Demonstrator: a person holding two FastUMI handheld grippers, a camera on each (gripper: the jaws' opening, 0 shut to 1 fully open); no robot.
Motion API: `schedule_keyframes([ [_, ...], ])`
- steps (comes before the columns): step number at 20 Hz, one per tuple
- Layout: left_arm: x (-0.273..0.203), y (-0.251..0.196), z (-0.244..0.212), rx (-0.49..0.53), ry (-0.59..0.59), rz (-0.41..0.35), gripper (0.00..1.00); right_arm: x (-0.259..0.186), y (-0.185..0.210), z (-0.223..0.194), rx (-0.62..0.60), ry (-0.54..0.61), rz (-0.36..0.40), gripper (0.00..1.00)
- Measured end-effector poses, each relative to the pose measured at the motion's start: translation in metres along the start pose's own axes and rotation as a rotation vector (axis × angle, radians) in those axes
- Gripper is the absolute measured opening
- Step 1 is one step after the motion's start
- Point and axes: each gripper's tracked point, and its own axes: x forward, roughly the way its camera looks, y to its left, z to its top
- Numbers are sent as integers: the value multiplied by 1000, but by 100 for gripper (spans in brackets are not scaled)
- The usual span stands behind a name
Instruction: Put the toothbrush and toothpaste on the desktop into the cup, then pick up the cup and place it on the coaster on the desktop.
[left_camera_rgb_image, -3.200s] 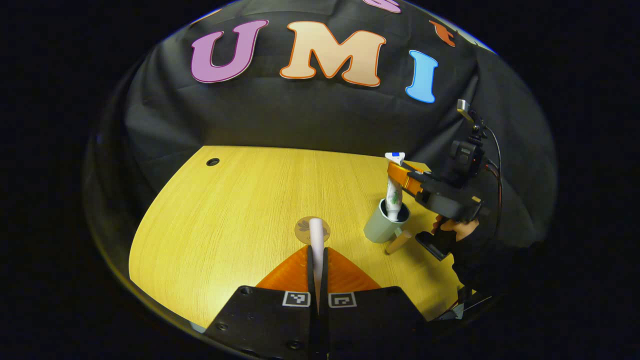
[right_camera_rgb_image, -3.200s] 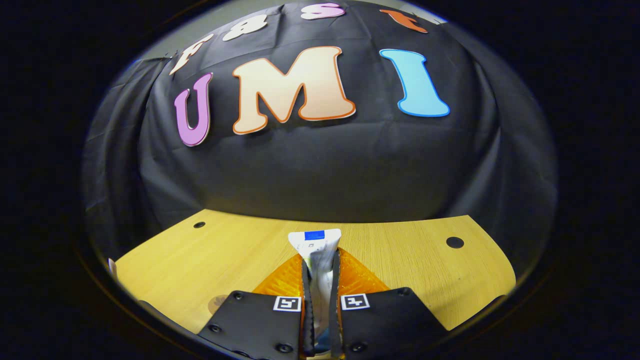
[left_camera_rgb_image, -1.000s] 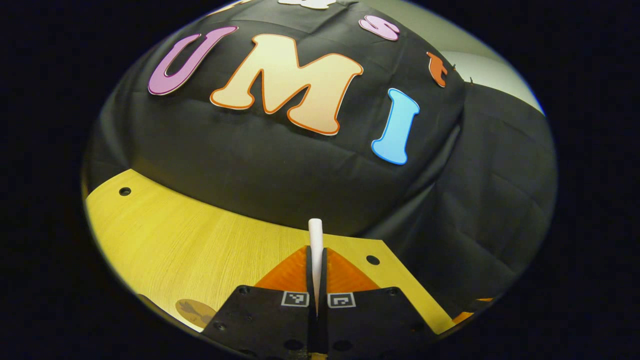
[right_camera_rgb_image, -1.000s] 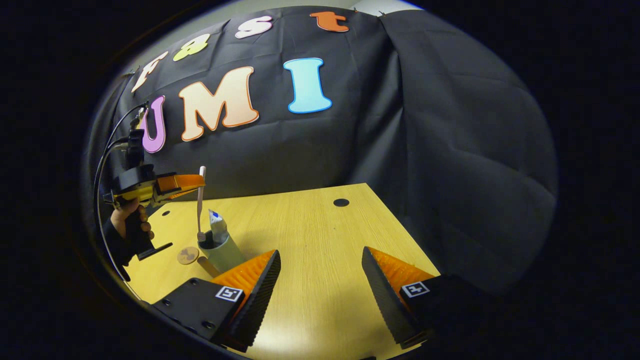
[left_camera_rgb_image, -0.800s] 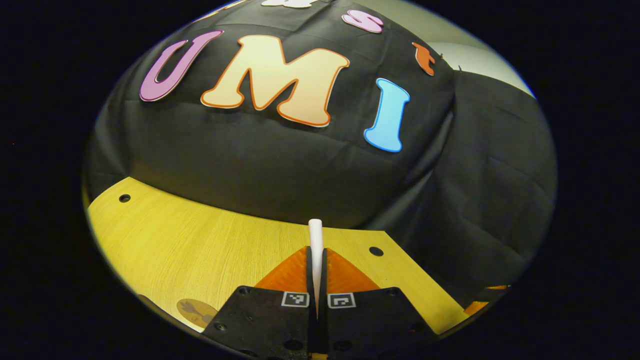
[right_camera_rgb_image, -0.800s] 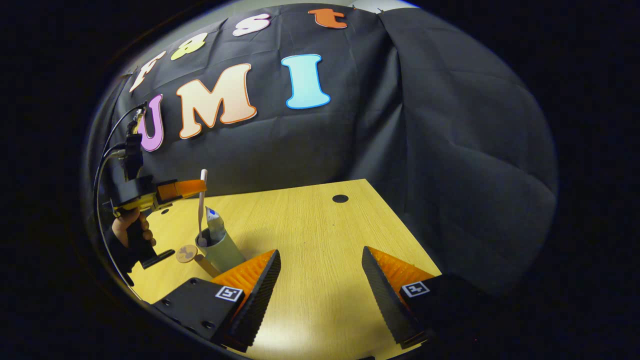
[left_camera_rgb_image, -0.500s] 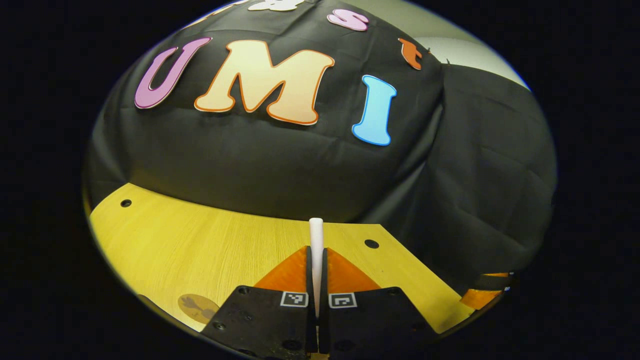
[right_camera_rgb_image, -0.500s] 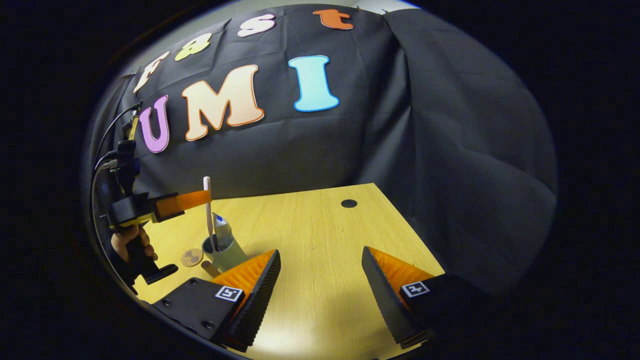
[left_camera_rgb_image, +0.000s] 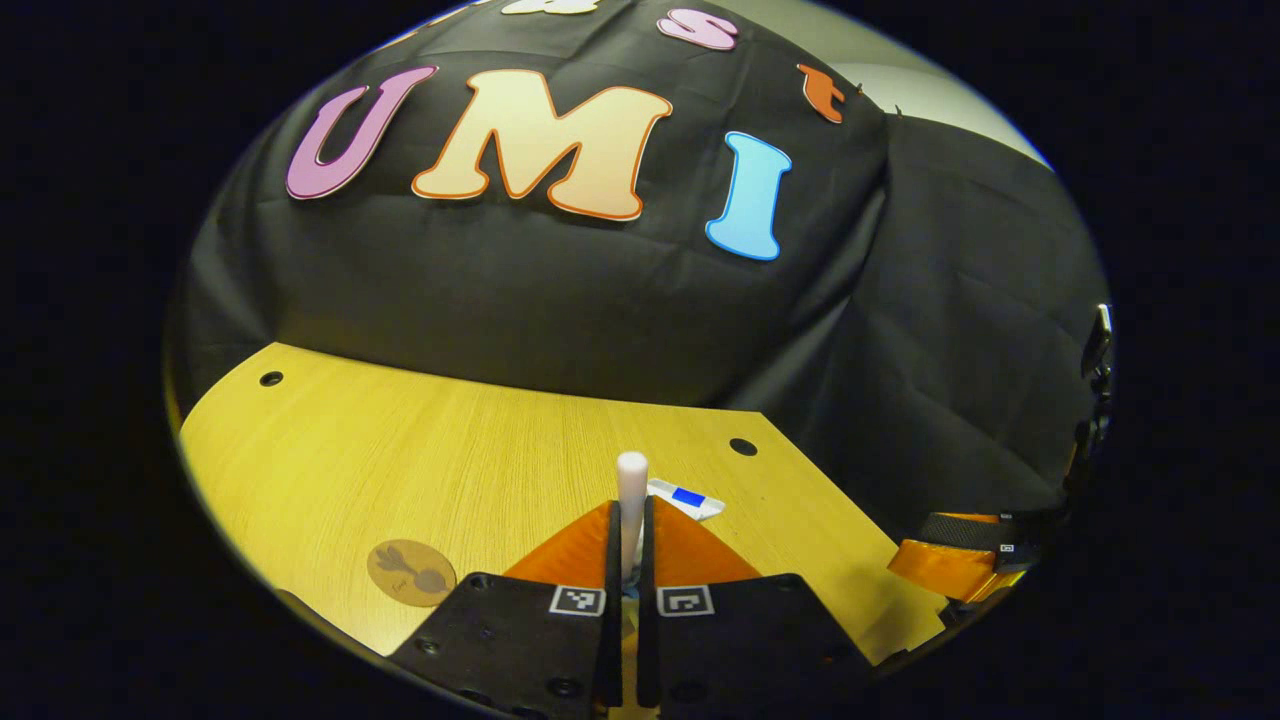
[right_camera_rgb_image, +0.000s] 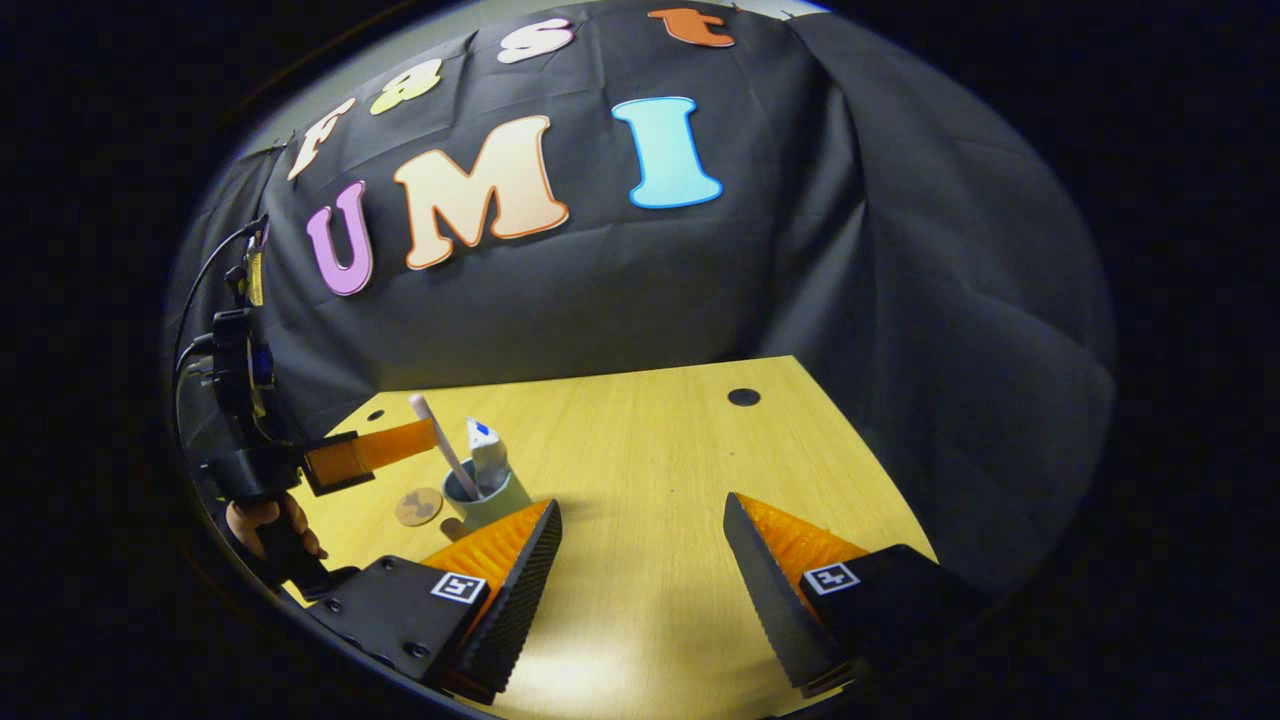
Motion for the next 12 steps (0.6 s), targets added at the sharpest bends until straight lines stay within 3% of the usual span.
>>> schedule_keyframes([
  [1,-4,1,-1,-10,-2,5,14,0,7,0,-6,12,21,99],
  [3,-16,2,-3,-18,-5,14,18,2,24,-3,-9,55,65,99],
  [4,-22,5,-1,-16,-11,23,36,3,35,-5,-7,84,90,99],
  [5,-28,11,2,-15,-24,31,36,5,44,-8,-3,121,111,99],
  [8,-49,32,8,-3,-43,63,75,12,74,-19,25,246,145,95],
  [9,-58,43,8,11,-33,83,90,14,82,-27,35,303,148,99],
  [12,-82,78,14,84,-38,128,93,22,109,-43,41,436,175,95],
])
